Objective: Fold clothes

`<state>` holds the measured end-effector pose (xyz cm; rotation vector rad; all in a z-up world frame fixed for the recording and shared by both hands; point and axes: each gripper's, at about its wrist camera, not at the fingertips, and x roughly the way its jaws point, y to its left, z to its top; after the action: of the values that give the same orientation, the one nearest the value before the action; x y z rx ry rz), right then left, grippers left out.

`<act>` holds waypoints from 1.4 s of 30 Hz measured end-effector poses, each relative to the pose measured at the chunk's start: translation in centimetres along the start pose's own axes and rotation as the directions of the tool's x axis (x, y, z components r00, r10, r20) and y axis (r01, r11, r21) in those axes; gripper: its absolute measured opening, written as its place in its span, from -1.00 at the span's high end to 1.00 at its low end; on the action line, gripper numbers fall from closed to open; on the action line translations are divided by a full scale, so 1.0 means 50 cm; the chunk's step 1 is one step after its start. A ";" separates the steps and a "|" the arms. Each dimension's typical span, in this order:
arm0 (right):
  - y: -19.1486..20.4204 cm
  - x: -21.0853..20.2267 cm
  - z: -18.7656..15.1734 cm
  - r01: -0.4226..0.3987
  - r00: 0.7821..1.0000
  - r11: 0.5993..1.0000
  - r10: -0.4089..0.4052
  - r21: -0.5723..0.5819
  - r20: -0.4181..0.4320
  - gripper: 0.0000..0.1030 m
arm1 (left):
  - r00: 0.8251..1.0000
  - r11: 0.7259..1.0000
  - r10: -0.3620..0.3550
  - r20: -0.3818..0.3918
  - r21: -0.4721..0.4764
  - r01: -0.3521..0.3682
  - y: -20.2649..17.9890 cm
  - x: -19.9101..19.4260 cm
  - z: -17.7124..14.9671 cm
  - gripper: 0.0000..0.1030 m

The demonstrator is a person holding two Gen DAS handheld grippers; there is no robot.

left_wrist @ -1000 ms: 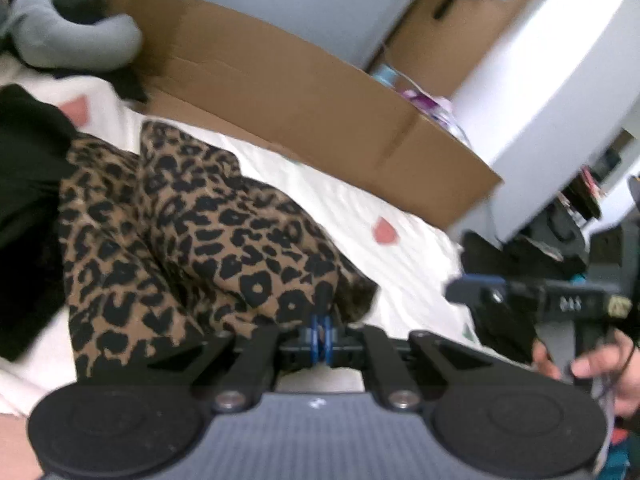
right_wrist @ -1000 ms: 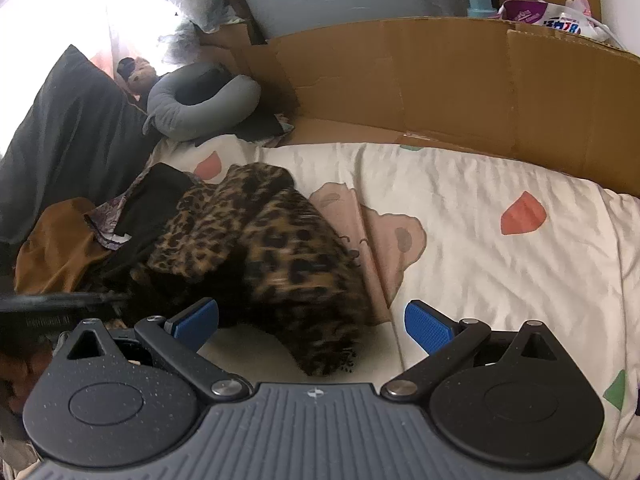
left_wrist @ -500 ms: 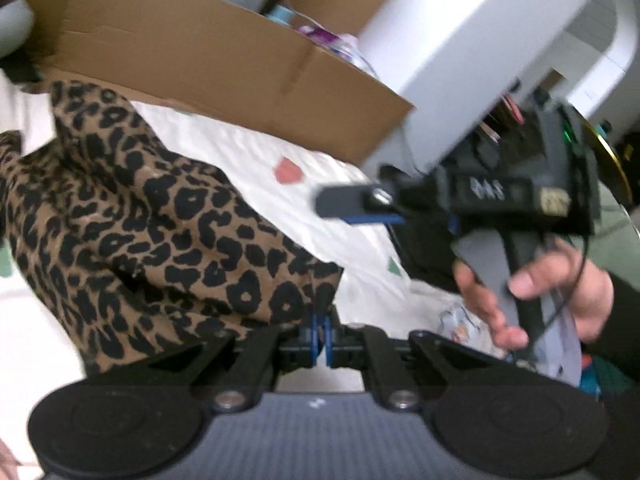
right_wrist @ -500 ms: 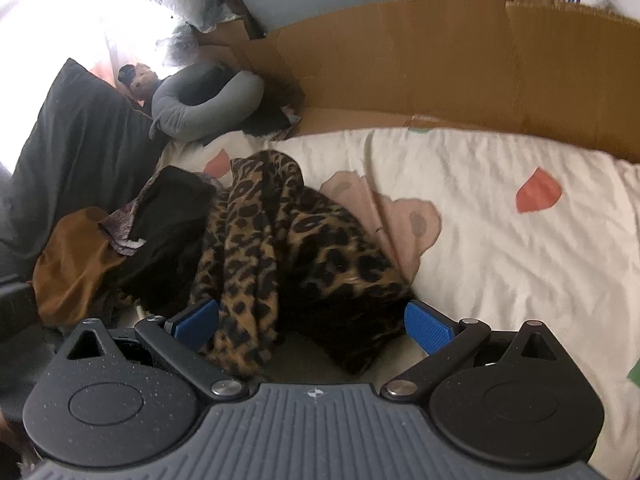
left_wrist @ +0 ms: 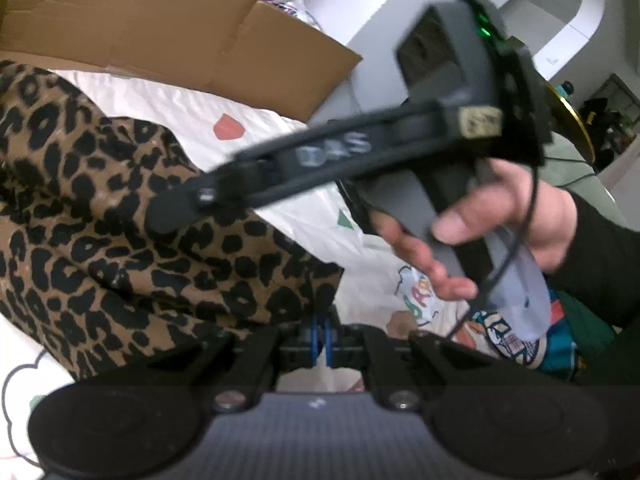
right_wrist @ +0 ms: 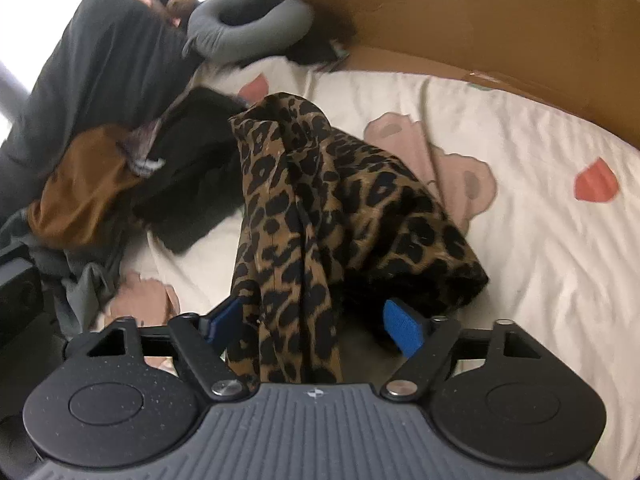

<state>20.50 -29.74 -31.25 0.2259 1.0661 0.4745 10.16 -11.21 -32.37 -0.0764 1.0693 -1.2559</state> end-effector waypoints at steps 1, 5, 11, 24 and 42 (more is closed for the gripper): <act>0.003 0.010 0.004 -0.001 1.000 1.000 0.001 -0.005 -0.010 -0.37 | 1.000 1.000 0.001 -0.001 -0.001 -0.001 0.001 -0.002 -0.002 0.93; 0.007 0.038 0.010 0.019 0.999 0.999 -0.021 -0.044 -0.043 0.36 | 1.000 1.000 0.000 0.004 -0.009 0.000 0.004 -0.013 -0.008 0.93; -0.011 0.027 0.005 0.081 0.997 0.996 -0.081 -0.031 -0.008 0.94 | 0.998 0.998 0.060 -0.002 -0.016 -0.060 0.019 -0.037 -0.011 0.45; -0.097 -0.080 -0.024 0.183 0.977 0.979 -0.191 0.094 0.089 1.00 | 0.862 0.861 0.489 0.136 -0.230 -0.453 0.232 -0.184 -0.001 -0.39; -0.160 -0.102 -0.083 0.211 0.974 0.960 -0.222 0.182 0.044 1.00 | 0.748 0.694 0.656 0.100 -0.469 -0.546 0.502 -0.162 0.015 -0.50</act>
<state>16.92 -39.41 -32.41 0.2752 1.0572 0.1744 29.52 4.15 -41.55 -0.1882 0.9950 -0.3807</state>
